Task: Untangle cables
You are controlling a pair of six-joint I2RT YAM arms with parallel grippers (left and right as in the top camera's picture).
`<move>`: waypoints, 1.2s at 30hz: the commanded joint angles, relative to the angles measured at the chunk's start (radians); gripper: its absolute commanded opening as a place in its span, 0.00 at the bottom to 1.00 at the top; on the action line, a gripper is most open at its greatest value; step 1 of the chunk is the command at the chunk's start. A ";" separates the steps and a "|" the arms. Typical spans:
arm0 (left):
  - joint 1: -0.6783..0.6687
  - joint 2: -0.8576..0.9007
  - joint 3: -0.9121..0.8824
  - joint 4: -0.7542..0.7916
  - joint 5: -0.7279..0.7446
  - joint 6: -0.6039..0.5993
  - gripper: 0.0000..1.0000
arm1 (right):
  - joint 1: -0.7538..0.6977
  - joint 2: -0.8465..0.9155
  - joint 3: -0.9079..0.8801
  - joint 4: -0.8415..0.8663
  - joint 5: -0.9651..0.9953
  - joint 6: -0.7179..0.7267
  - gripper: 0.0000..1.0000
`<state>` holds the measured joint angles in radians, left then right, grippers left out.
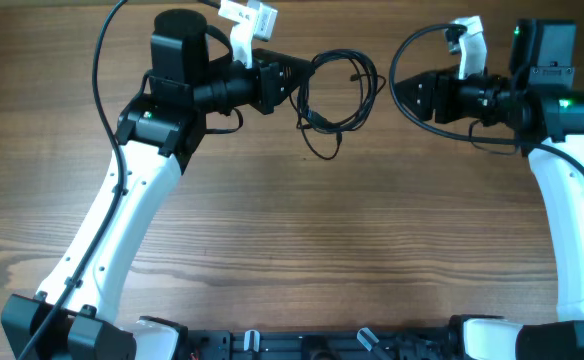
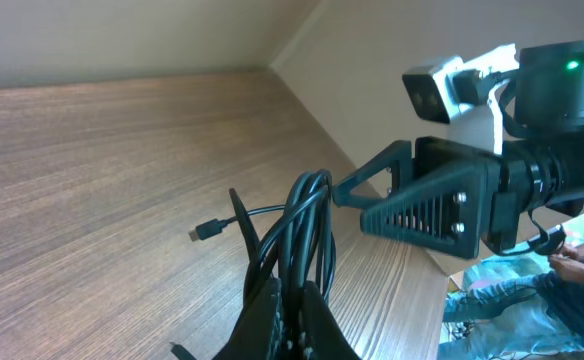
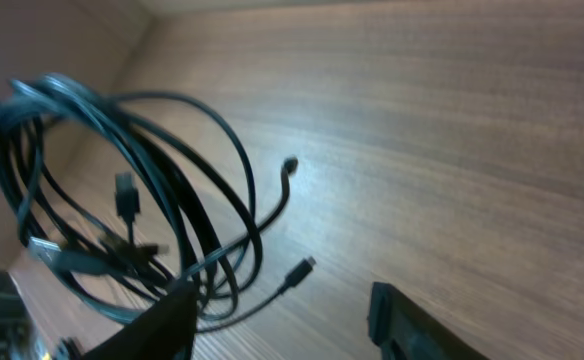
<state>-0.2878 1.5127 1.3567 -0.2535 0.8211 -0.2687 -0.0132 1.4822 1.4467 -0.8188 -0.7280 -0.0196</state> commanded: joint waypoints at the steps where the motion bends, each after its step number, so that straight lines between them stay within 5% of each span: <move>1: -0.004 -0.011 0.005 0.003 0.028 -0.010 0.04 | -0.001 0.005 0.002 0.052 -0.023 0.113 0.54; 17: -0.042 -0.011 0.005 0.073 0.035 -0.009 0.04 | 0.119 0.043 0.000 0.041 0.350 0.624 0.47; 30: -0.042 -0.011 0.005 0.116 0.035 -0.028 0.04 | 0.181 0.050 0.000 0.016 0.309 0.697 0.56; 33: -0.042 -0.011 0.005 0.116 0.035 -0.028 0.04 | 0.241 0.050 0.000 0.045 0.210 0.466 0.57; 36: -0.042 -0.011 0.005 0.127 0.035 -0.029 0.04 | 0.257 0.050 0.000 0.049 0.196 0.394 0.57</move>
<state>-0.3275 1.5127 1.3567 -0.1432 0.8360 -0.2913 0.2382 1.5204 1.4464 -0.7799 -0.4866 0.4858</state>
